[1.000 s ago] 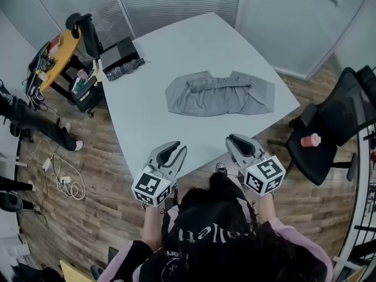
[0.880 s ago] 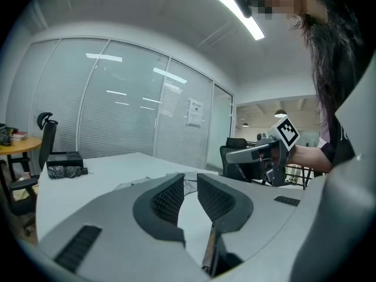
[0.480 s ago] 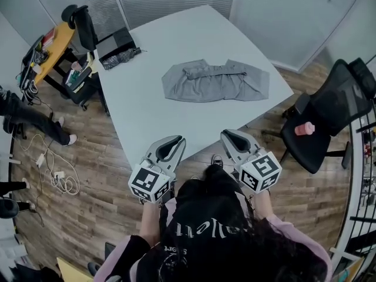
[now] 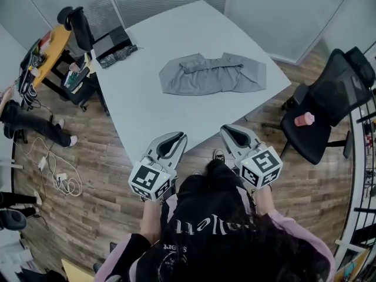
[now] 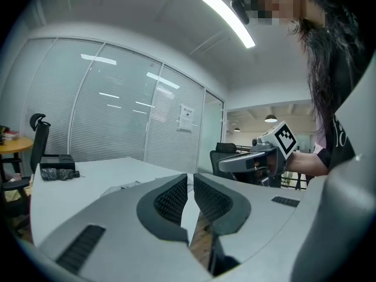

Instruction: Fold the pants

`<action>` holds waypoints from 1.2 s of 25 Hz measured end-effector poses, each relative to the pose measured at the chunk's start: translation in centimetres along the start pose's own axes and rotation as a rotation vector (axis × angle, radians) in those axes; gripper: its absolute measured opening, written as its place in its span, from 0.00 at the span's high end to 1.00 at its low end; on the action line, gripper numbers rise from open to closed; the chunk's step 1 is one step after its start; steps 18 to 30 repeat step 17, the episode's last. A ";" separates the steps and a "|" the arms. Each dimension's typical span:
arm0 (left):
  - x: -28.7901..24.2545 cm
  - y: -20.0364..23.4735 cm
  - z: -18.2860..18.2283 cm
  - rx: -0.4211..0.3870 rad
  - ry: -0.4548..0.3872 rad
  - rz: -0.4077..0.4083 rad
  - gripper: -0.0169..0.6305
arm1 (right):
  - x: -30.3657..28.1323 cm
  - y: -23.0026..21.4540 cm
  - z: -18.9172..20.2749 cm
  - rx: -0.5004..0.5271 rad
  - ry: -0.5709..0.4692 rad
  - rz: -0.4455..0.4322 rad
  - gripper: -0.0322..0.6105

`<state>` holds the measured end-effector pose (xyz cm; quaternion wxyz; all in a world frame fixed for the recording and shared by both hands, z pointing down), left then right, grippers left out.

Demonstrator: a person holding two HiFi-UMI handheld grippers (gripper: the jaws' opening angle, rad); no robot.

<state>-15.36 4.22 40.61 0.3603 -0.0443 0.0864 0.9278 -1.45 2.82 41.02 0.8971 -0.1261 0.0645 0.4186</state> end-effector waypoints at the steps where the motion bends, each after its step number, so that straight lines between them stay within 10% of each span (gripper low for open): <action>1: 0.1 -0.1 0.0 0.001 0.000 0.001 0.89 | 0.0 0.1 0.1 0.001 0.001 0.000 0.90; 30: 0.7 -0.8 0.2 0.011 -0.008 0.001 0.89 | 0.4 0.5 0.2 0.014 0.014 -0.002 0.90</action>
Point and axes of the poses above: the fingertips, and each gripper's own axes: x backward along the fingers, y to its left, z out of its underside, the point moved 2 cm from there along x, backward along the fingers, and after that the axes turned 3 degrees about -y, right-handed, at the moved point
